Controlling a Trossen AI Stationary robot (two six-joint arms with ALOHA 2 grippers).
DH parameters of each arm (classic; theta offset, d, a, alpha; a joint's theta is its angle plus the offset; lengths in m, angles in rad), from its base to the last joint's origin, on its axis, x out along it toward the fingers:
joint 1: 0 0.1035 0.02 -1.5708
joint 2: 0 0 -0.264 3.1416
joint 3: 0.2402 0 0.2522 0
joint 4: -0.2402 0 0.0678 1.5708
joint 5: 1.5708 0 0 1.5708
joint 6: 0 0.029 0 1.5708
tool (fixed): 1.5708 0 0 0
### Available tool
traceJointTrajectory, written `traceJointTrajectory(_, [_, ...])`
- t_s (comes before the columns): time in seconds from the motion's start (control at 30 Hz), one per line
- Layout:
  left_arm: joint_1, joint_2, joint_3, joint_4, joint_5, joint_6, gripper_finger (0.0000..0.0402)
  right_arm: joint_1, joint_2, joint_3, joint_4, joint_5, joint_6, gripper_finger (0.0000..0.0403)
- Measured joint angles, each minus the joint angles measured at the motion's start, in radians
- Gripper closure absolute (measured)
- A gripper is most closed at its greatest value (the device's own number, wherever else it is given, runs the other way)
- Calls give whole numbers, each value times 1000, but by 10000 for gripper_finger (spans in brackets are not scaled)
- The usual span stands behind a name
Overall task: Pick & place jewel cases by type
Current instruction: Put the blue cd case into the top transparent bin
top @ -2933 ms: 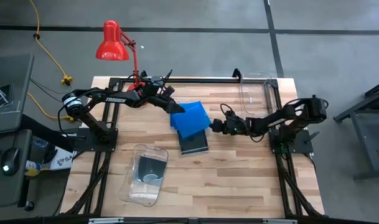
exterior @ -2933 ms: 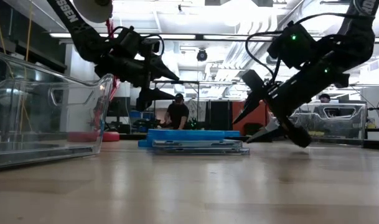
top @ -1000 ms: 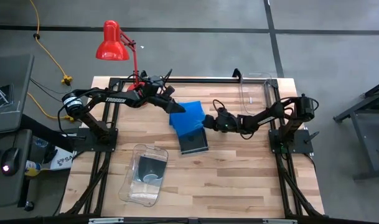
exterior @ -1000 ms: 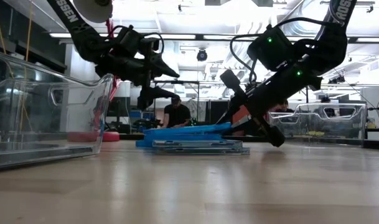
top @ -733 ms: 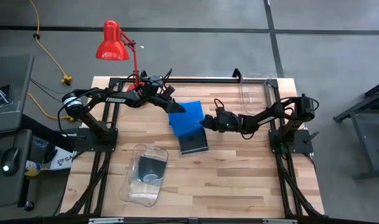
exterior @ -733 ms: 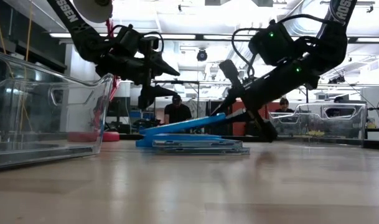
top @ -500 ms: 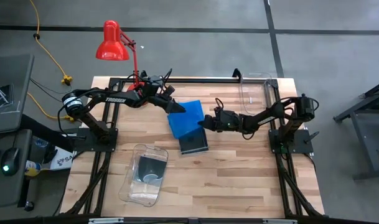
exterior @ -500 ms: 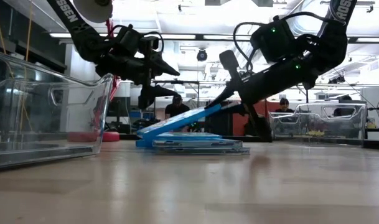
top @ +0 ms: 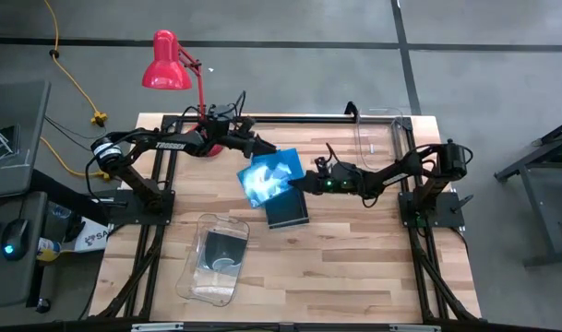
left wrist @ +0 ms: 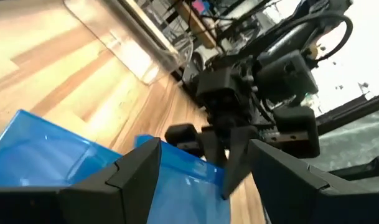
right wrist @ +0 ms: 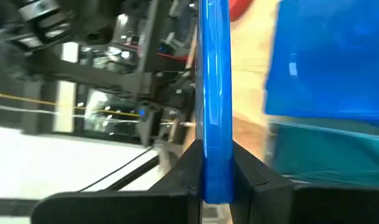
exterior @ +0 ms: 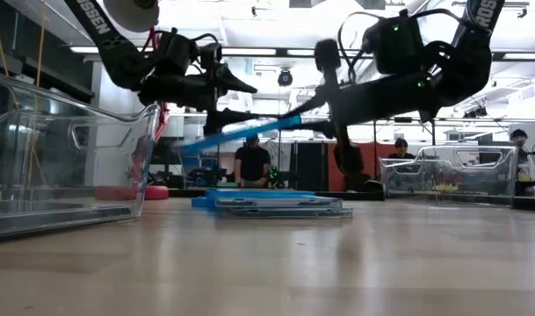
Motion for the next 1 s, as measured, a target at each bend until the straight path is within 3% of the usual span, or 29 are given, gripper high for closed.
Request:
traceJointTrajectory(0.47, [77, -6, 0, 175, 13, -48, 163, 91, -37, 0, 156, -17, -49, 379])
traceJointTrajectory(0.7, [76, -7, 0, 170, 6, -52, 163, 112, -199, 0, 142, -4, -174, 379])
traceJointTrajectory(1.0, [76, -7, 0, 169, 3, -33, 163, 119, -487, 0, 63, 147, -415, 378])
